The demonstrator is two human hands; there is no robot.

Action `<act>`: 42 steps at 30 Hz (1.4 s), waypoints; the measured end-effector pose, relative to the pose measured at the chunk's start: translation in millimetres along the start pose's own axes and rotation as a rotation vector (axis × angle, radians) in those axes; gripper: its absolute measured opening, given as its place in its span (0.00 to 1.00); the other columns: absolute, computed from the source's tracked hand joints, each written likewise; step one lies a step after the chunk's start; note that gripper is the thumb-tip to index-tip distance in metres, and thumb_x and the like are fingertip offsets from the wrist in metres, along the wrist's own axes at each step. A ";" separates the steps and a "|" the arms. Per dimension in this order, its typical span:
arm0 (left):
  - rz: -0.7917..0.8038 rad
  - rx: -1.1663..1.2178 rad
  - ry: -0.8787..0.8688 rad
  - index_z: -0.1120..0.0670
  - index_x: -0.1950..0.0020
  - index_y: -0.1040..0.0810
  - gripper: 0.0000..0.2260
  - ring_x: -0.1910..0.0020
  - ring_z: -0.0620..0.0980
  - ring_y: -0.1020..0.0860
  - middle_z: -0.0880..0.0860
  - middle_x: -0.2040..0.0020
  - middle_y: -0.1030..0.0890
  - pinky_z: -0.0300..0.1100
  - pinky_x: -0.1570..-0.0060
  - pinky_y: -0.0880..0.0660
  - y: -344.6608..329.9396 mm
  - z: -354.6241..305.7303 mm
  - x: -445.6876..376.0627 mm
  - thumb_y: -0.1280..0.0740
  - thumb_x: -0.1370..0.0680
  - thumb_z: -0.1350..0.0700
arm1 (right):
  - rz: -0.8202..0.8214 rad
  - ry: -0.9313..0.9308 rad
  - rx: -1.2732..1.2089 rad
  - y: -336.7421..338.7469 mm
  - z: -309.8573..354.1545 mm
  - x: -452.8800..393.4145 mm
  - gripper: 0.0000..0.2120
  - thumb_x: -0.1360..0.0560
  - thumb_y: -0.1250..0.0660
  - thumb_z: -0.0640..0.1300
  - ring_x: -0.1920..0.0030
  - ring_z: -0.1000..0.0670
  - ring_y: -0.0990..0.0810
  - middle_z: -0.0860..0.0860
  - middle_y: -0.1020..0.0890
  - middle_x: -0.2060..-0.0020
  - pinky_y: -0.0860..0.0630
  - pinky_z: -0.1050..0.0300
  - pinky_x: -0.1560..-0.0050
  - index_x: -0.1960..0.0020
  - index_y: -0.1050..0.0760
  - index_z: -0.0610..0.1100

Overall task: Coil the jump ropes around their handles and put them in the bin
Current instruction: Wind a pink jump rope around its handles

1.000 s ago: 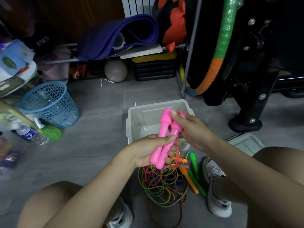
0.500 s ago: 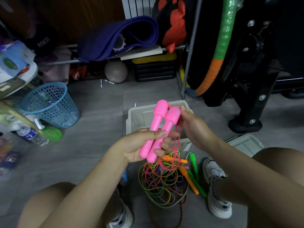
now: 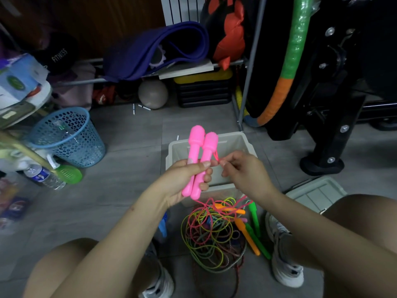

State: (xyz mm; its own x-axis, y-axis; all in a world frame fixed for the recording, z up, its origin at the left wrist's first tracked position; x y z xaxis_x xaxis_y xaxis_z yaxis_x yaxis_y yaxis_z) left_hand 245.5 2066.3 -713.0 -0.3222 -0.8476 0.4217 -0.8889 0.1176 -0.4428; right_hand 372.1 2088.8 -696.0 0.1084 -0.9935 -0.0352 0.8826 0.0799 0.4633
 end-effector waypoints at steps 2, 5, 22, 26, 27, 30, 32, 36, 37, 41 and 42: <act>-0.069 -0.075 -0.011 0.65 0.49 0.26 0.04 0.73 0.46 0.29 0.54 0.69 0.27 0.35 0.79 0.34 7.2 0.1 -0.8 0.40 0.21 0.67 | 0.036 0.104 0.160 -4.5 8.9 3.0 0.04 0.25 0.33 0.42 0.63 0.54 0.19 0.53 0.17 0.65 0.26 0.60 0.60 0.52 0.20 0.44; -0.118 -0.174 -0.015 0.62 0.53 0.28 0.03 0.73 0.47 0.29 0.55 0.67 0.27 0.36 0.79 0.33 12.7 1.0 -1.7 0.40 0.21 0.68 | 0.041 0.194 0.321 -4.6 14.3 3.6 0.08 0.26 0.32 0.44 0.53 0.50 0.18 0.50 0.15 0.55 0.27 0.60 0.55 0.47 0.20 0.45; 0.371 -0.726 0.384 0.61 0.47 0.29 0.03 0.72 0.43 0.29 0.50 0.68 0.26 0.33 0.75 0.32 -8.2 39.6 14.8 0.38 0.20 0.64 | 0.294 0.596 0.526 -10.3 65.4 17.5 0.08 0.31 0.29 0.45 0.60 0.45 0.22 0.48 0.21 0.63 0.28 0.53 0.61 0.55 0.23 0.43; 0.474 -0.798 0.431 0.58 0.52 0.26 0.04 0.72 0.42 0.29 0.49 0.67 0.26 0.33 0.74 0.30 -11.9 44.8 22.1 0.39 0.20 0.64 | 0.295 0.389 0.472 1.9 53.7 6.1 0.12 0.39 0.22 0.52 0.67 0.55 0.28 0.54 0.25 0.71 0.34 0.59 0.66 0.62 0.21 0.49; 0.503 -0.819 0.439 0.56 0.54 0.25 0.07 0.72 0.41 0.29 0.50 0.66 0.26 0.32 0.73 0.30 -13.6 45.5 24.2 0.39 0.20 0.64 | 0.330 0.311 0.392 2.5 47.4 3.3 0.12 0.41 0.21 0.52 0.68 0.57 0.28 0.53 0.24 0.73 0.33 0.59 0.66 0.64 0.22 0.51; 0.579 -0.897 0.463 0.54 0.58 0.25 0.10 0.71 0.41 0.29 0.51 0.65 0.27 0.31 0.74 0.31 -16.6 49.9 29.0 0.39 0.20 0.65 | 0.513 0.135 0.161 -8.4 31.4 3.3 0.14 0.43 0.19 0.51 0.70 0.54 0.29 0.47 0.23 0.72 0.32 0.56 0.66 0.66 0.23 0.50; 0.628 -0.931 0.473 0.54 0.58 0.26 0.10 0.71 0.40 0.29 0.50 0.65 0.27 0.31 0.74 0.32 -20.0 51.8 33.8 0.39 0.20 0.66 | 0.652 0.038 0.058 -20.6 22.9 9.3 0.16 0.44 0.19 0.53 0.69 0.49 0.29 0.45 0.24 0.70 0.33 0.53 0.65 0.64 0.24 0.51; 0.697 -0.840 0.454 0.53 0.60 0.25 0.13 0.71 0.39 0.29 0.46 0.67 0.25 0.31 0.72 0.32 -27.1 48.3 40.6 0.40 0.20 0.68 | 0.788 -0.049 -0.122 -26.7 24.0 17.2 0.11 0.38 0.22 0.49 0.66 0.47 0.29 0.47 0.24 0.65 0.34 0.56 0.65 0.61 0.24 0.52; 0.712 -0.821 0.441 0.54 0.59 0.26 0.12 0.71 0.40 0.29 0.45 0.68 0.25 0.31 0.72 0.32 -28.6 46.3 41.8 0.40 0.20 0.68 | 0.787 -0.027 -0.147 -24.8 28.2 17.7 0.11 0.35 0.23 0.45 0.67 0.50 0.29 0.51 0.23 0.65 0.34 0.60 0.66 0.60 0.24 0.51; 0.710 -0.757 0.365 0.58 0.55 0.28 0.02 0.70 0.41 0.29 0.45 0.67 0.25 0.32 0.72 0.32 -31.1 36.4 40.4 0.38 0.23 0.64 | 0.685 0.051 -0.289 -19.8 38.0 14.2 0.11 0.33 0.24 0.44 0.69 0.52 0.28 0.51 0.24 0.63 0.32 0.61 0.67 0.59 0.26 0.47; 0.699 -0.765 0.345 0.59 0.55 0.28 0.02 0.71 0.41 0.29 0.46 0.67 0.25 0.32 0.72 0.32 -29.8 35.2 38.9 0.38 0.23 0.64 | 0.666 0.053 -0.318 -20.6 37.9 13.8 0.11 0.35 0.23 0.46 0.66 0.47 0.29 0.45 0.24 0.64 0.33 0.57 0.65 0.61 0.25 0.49</act>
State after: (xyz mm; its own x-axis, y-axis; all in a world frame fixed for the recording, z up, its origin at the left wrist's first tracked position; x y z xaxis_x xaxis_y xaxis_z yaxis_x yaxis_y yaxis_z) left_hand 271.0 2011.5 -711.2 -0.8025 -0.2920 0.5203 -0.4031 0.9083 -0.1121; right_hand 338.0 2070.4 -672.5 0.6823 -0.7214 0.1180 0.7109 0.6925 0.1230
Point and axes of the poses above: each hand's wrist, its own x-axis away from the middle knuckle, its own y-axis out of the back of the hand, z = x × y, the point moved 9 cm from there along -x, towards the middle knuckle
